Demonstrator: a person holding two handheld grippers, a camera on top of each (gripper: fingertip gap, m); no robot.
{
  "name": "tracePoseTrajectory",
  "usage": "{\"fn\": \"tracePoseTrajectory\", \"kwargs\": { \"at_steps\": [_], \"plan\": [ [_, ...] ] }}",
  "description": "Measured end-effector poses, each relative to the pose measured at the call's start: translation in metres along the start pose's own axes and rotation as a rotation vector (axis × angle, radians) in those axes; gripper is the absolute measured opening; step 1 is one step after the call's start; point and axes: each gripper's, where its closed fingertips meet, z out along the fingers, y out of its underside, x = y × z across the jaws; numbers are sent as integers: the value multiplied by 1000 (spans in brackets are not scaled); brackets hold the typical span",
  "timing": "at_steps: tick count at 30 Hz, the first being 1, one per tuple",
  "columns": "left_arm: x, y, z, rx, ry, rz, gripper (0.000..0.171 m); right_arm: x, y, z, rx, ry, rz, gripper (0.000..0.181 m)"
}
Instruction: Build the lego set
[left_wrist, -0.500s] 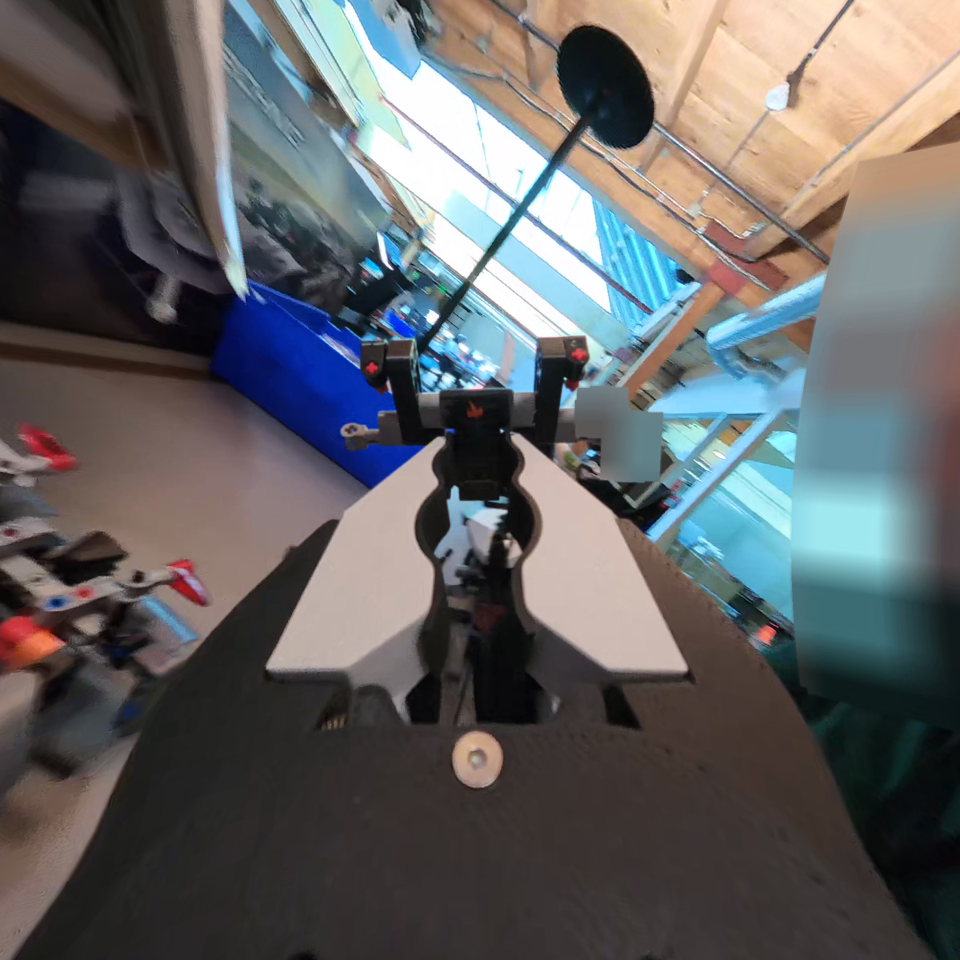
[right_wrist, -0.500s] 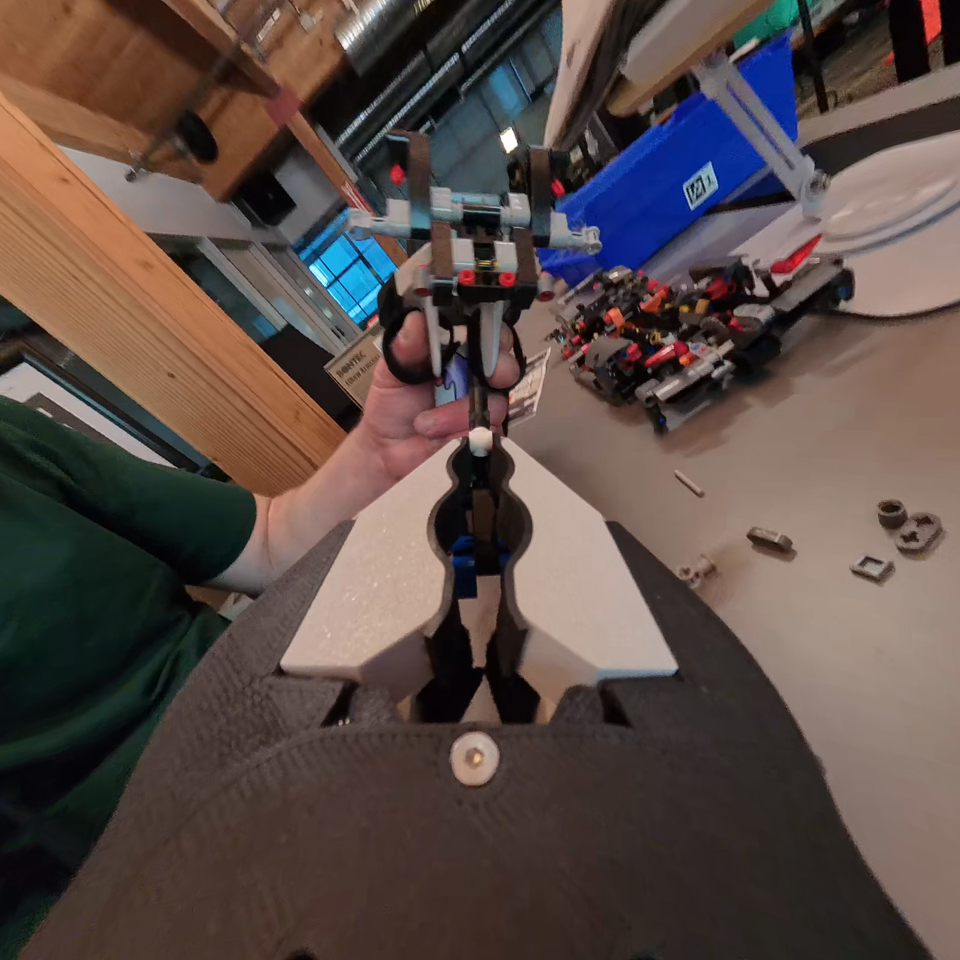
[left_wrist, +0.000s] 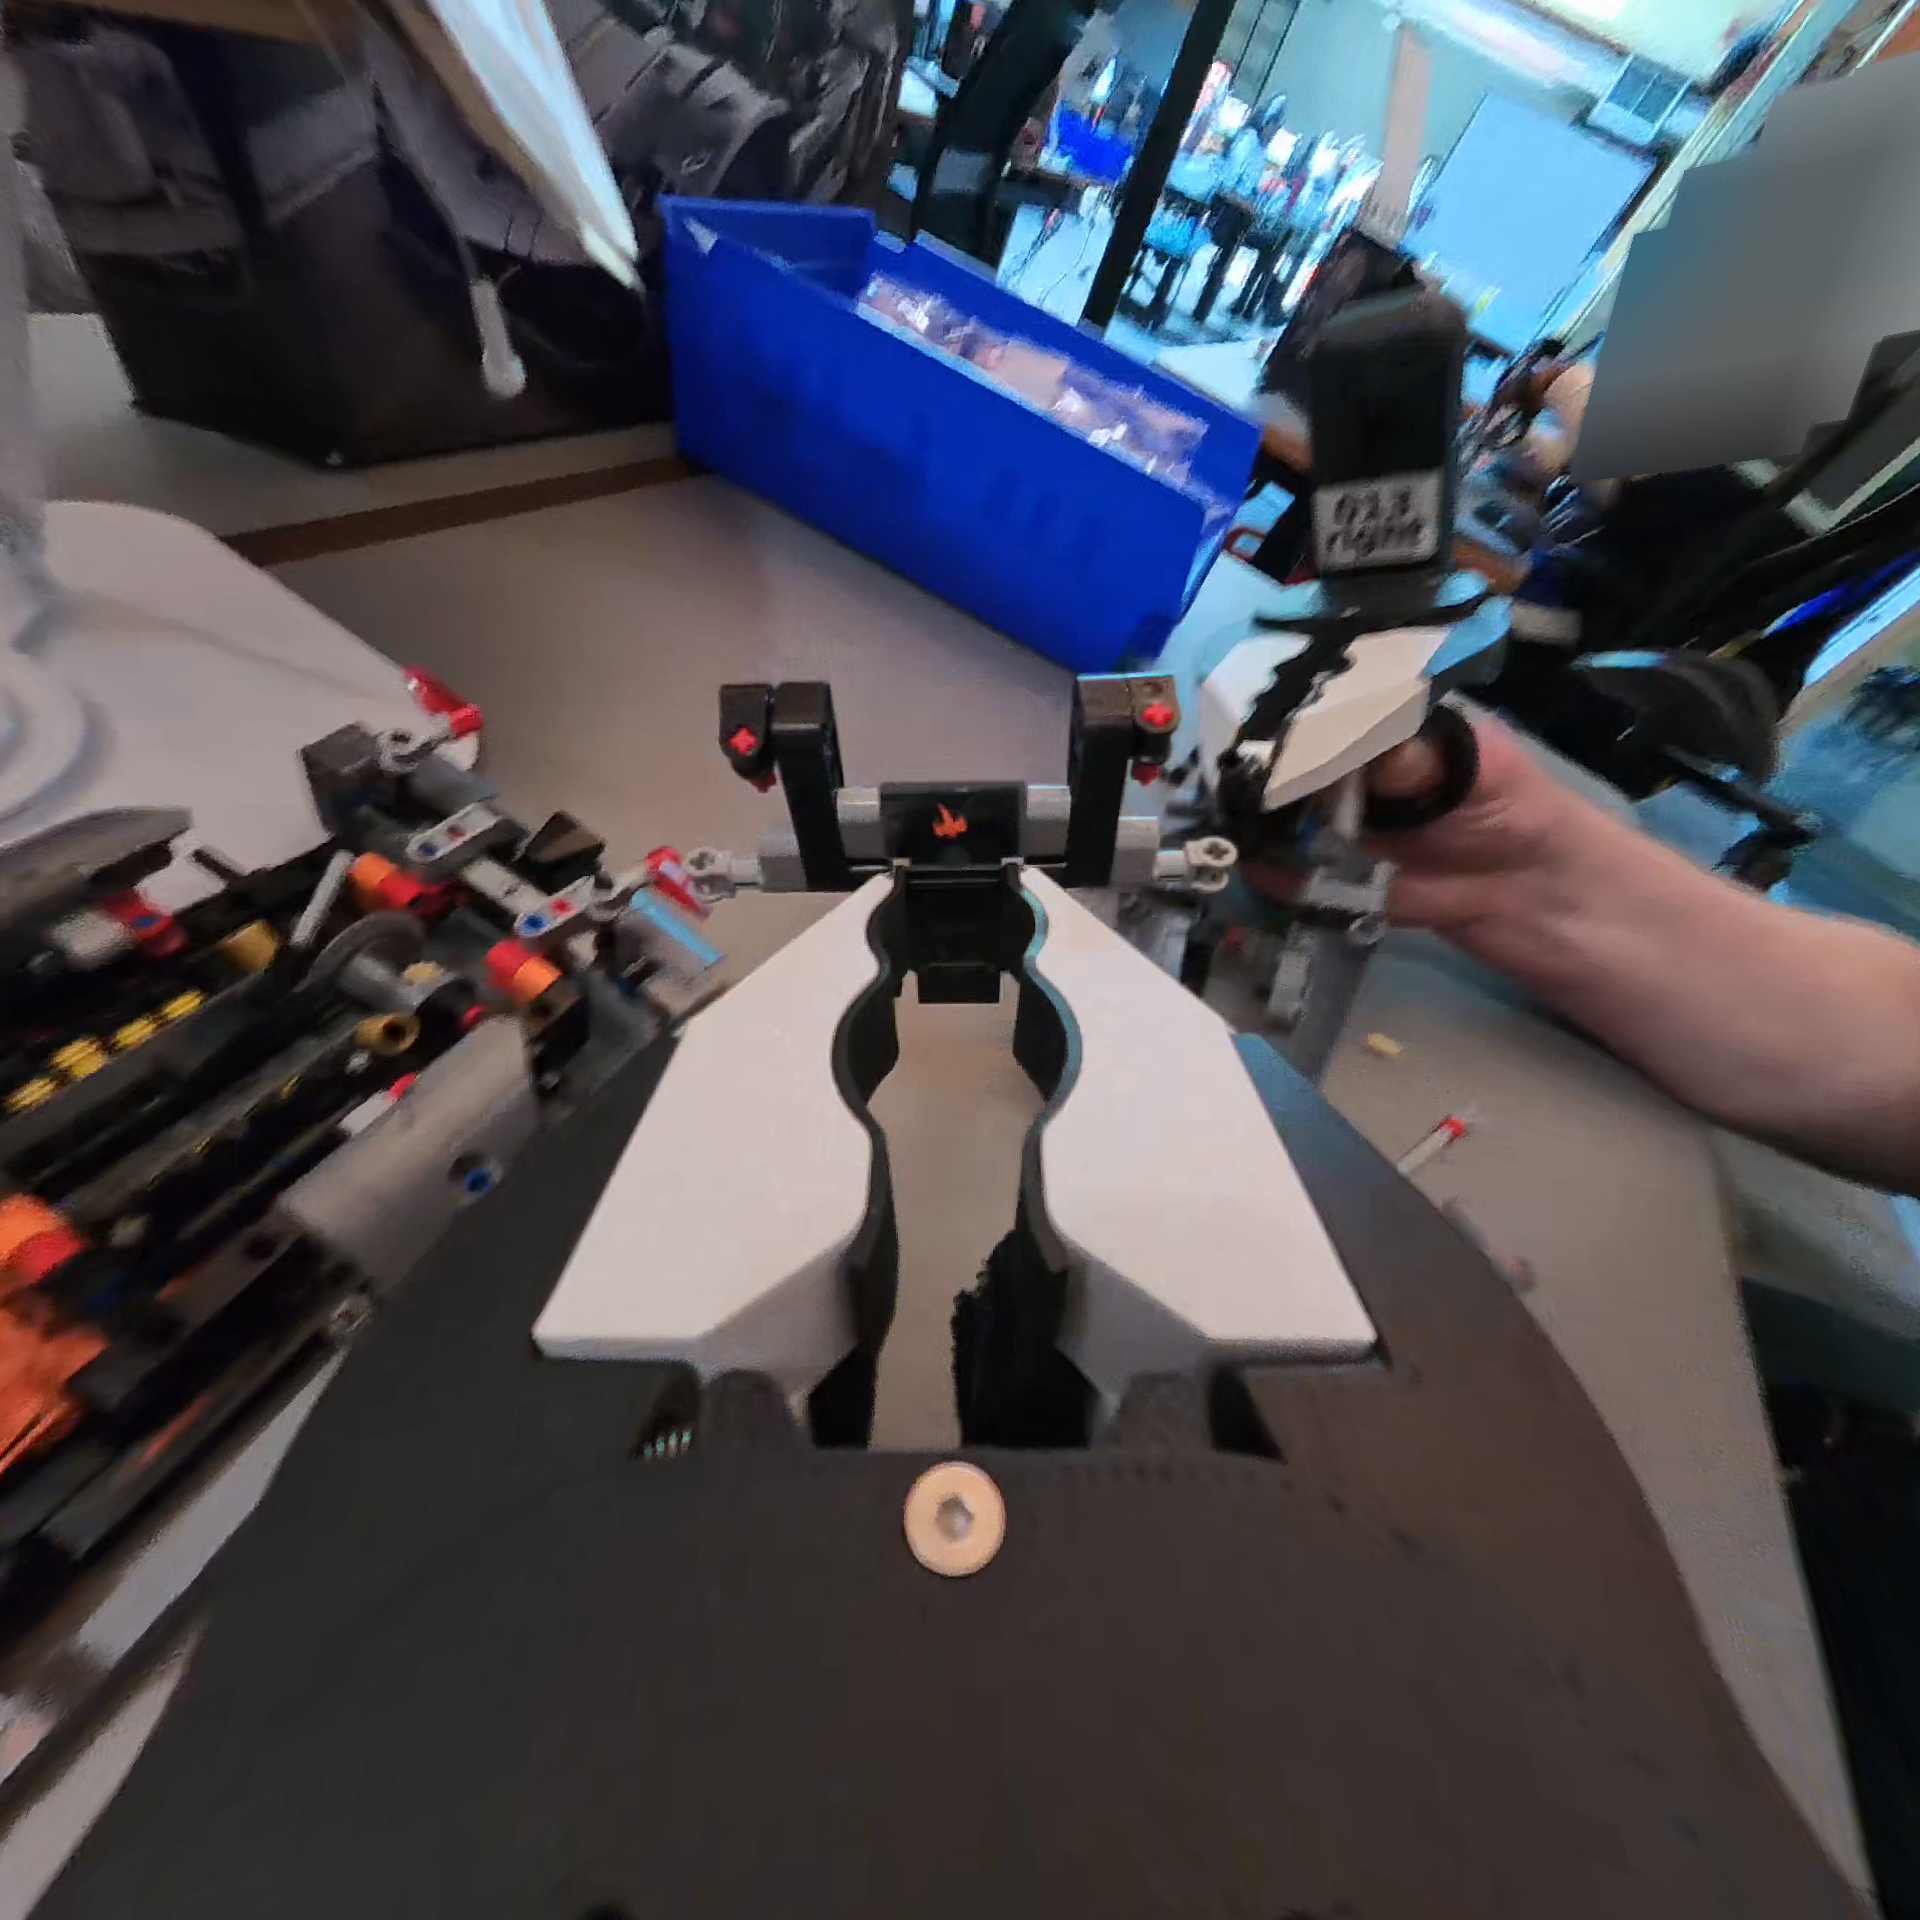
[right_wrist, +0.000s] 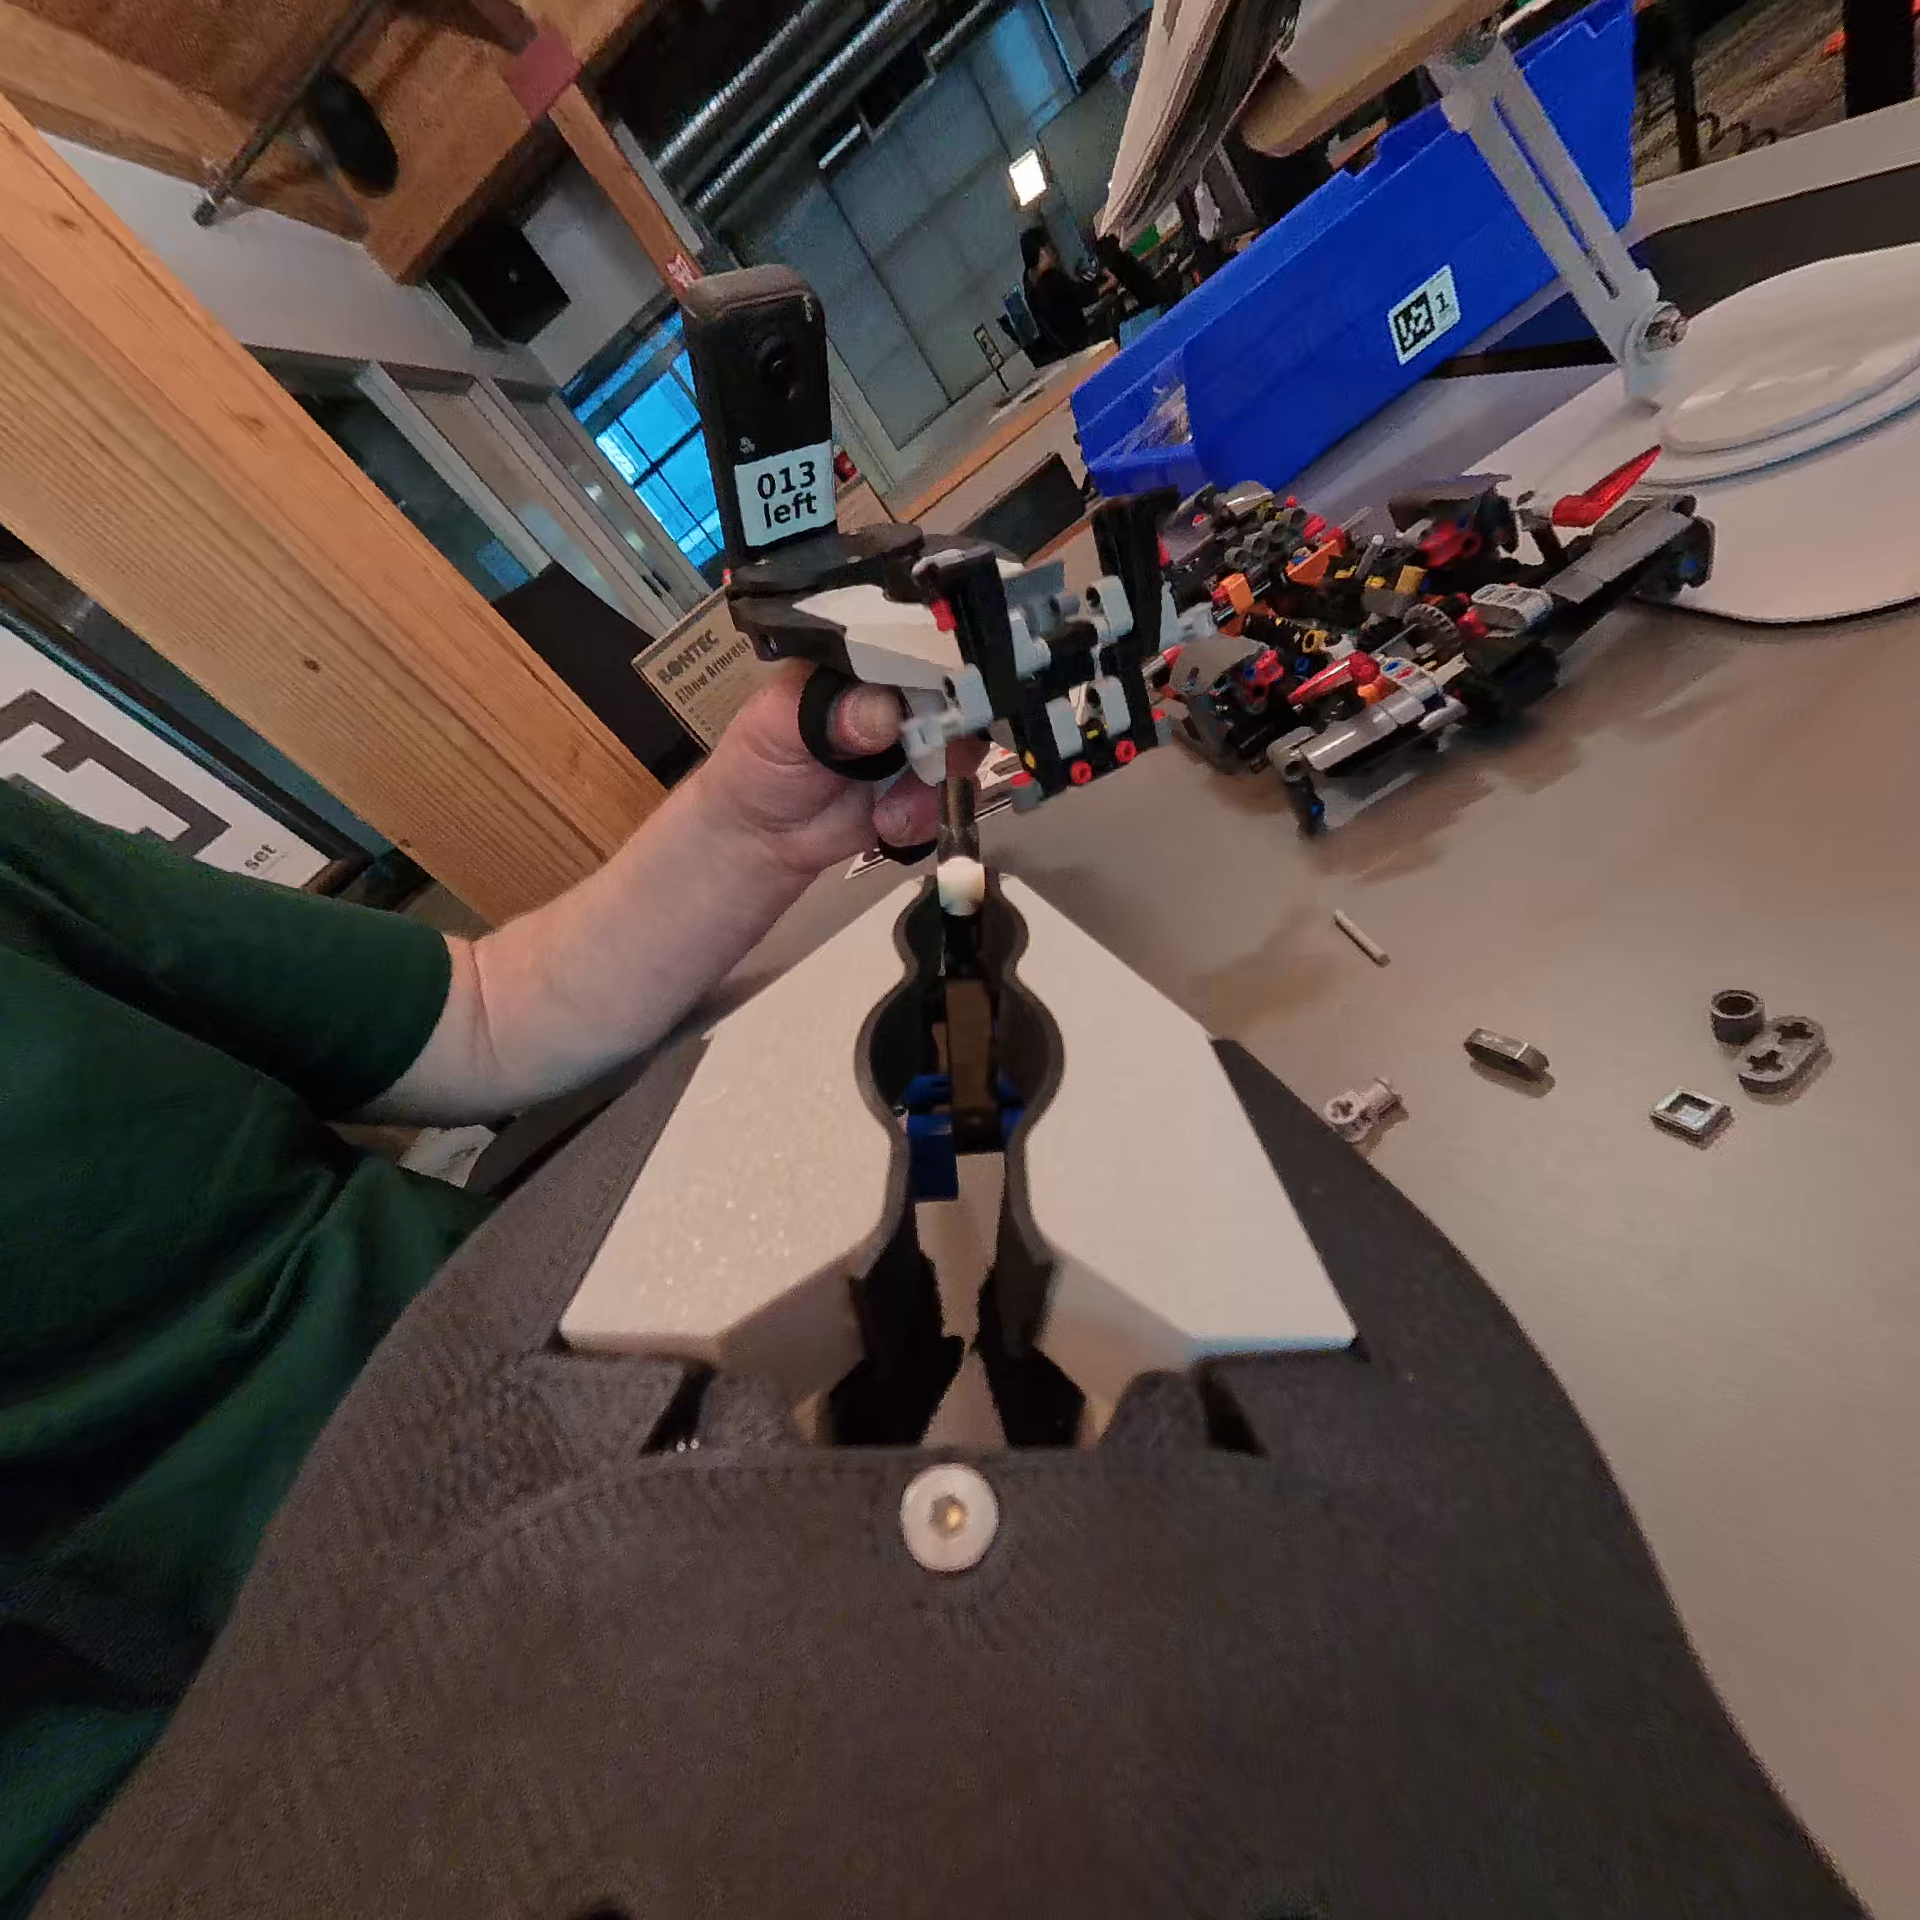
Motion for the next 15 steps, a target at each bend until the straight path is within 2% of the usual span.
{"fn": "tracePoseTrajectory", "kwargs": {
  "at_steps": [4,7,13,15],
  "plan": [
    [-21,32,-12,-125,-128,72,14,0,0,0,-8,6,-8,4],
    [-27,44,-25,-215,-201,127,14,1,1,0,-11,8,-3,4],
    [-31,46,-61,-532,-326,336,15,-1,7,6,-43,0,-9,4],
    [-26,51,-65,-635,-286,348,15,-1,9,7,-52,0,-10,4]
  ]
}}
